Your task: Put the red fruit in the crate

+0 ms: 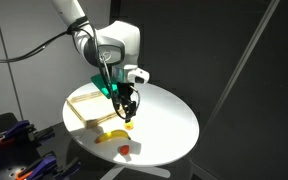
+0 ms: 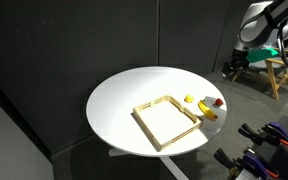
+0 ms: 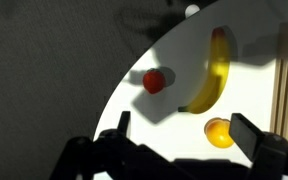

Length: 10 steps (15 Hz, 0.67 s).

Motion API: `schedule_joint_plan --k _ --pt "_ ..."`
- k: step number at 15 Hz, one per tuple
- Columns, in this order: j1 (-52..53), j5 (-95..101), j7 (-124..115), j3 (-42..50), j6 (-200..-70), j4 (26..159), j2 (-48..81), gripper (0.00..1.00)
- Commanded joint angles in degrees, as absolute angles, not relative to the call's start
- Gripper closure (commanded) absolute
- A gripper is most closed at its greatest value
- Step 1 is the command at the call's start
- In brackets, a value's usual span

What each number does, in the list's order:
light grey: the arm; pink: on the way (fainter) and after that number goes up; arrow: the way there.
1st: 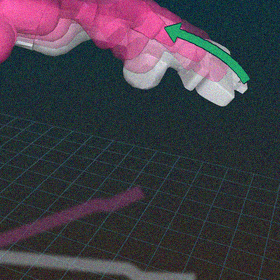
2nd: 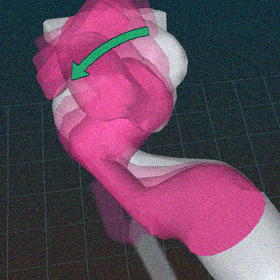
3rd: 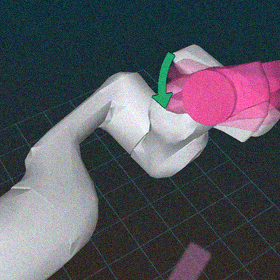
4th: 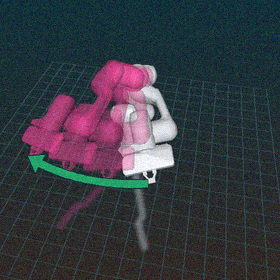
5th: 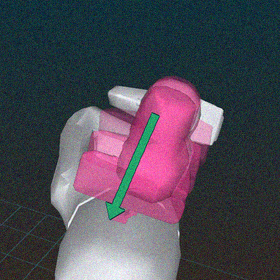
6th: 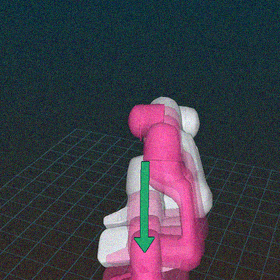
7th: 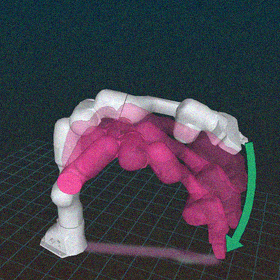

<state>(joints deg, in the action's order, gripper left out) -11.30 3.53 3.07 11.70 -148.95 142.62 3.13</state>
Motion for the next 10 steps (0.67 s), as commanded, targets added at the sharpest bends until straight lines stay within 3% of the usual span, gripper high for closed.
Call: schedule_joint_plan --k 1,10 --pt "-12.4 -0.6 8.1 11.7 -153.4 142.1 6.8 0.0" --pt "-16.7 -9.3 18.3 10.0 -155.2 138.6 14.1 0.0"
